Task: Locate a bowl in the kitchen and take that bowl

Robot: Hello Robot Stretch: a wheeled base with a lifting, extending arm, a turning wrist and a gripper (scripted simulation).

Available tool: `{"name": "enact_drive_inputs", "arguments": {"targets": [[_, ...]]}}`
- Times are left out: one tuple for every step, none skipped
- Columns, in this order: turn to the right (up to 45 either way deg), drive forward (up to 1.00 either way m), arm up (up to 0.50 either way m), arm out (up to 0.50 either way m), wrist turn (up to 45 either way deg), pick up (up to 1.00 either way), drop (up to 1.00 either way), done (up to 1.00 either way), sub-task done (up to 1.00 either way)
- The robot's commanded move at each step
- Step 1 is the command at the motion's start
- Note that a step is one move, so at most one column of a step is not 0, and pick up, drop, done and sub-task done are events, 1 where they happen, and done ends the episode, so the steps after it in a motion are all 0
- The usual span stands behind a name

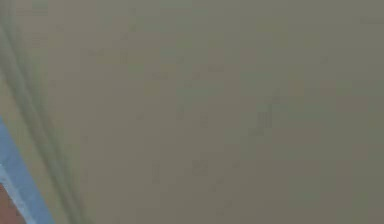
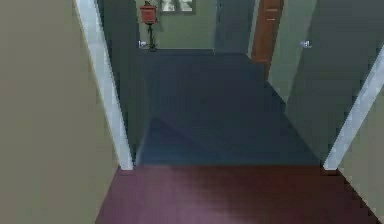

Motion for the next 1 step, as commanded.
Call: {"name": "enact_drive_inputs", "arguments": {"targets": [[45.0, 0.0, 0.0, 0.0, 0.0, 0.0, 0.0, 0.0, 0.0]]}}
